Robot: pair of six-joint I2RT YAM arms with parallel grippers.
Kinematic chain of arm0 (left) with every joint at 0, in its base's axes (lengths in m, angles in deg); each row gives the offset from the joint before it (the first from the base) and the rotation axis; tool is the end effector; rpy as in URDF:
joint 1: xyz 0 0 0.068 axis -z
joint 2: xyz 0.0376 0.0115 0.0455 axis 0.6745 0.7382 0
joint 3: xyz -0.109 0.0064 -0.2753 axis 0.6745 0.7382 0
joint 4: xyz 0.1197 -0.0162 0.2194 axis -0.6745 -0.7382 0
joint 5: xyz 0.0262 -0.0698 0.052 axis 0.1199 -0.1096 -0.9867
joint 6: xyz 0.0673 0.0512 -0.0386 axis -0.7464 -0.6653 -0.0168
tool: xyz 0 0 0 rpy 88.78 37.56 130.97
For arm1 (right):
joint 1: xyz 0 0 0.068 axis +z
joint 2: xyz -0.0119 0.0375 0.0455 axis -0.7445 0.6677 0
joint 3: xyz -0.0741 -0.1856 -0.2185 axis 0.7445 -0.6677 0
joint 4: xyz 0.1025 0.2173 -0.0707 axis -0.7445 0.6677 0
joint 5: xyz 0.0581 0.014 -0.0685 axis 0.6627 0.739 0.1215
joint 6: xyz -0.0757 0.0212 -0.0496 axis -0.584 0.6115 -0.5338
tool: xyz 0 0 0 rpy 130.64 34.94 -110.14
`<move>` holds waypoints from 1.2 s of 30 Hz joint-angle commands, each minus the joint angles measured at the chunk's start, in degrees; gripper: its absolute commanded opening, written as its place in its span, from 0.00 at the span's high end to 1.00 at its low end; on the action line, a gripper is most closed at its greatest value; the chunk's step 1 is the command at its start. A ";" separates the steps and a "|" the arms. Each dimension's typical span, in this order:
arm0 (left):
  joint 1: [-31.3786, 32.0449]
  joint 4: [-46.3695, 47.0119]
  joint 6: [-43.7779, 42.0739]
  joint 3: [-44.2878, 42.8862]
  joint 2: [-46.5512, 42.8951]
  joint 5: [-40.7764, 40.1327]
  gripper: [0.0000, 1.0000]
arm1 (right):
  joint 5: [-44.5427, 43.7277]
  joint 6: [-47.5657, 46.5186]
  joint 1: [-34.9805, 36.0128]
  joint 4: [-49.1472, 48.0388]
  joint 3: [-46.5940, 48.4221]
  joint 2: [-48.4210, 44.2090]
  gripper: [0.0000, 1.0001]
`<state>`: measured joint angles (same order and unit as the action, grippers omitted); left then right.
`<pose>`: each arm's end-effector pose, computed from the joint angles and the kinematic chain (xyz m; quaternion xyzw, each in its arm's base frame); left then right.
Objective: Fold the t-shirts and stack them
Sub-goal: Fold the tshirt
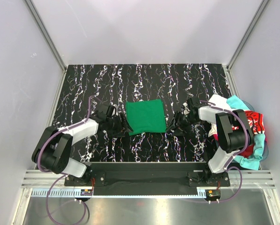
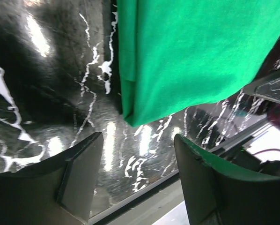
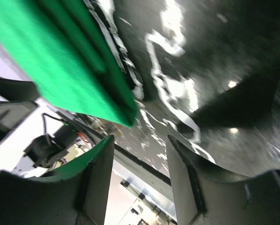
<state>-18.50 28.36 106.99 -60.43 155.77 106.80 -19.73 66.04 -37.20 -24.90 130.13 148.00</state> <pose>0.2377 -0.1409 0.1524 -0.1203 0.9354 -0.3110 0.1175 0.2796 0.1060 0.1243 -0.1303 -0.9310 -0.3409 0.0091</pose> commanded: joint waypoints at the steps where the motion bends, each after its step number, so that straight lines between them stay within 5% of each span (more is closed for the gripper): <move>1: 1.47 5.17 6.07 0.90 -1.16 -0.50 0.33 | 3.48 2.97 -0.02 -8.00 -0.43 0.14 0.44; 25: 1.92 5.52 7.75 -1.46 5.87 -4.20 0.61 | 5.24 4.81 0.60 -12.30 -1.57 4.97 0.50; 31: 1.92 5.17 7.13 -2.70 7.11 -4.37 0.73 | 5.07 4.90 0.68 -13.01 -0.43 6.82 0.62; 33: 1.92 4.21 6.26 -3.66 7.81 -4.55 0.88 | 4.80 4.55 0.68 -13.10 0.09 7.17 0.68; 36: 1.92 1.13 4.41 -4.89 8.86 -5.16 1.00 | 3.75 2.89 0.77 -12.14 1.41 7.87 0.91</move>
<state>-16.64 31.40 114.07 -62.66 163.66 103.95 -13.43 70.80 -36.87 -36.70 129.28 154.86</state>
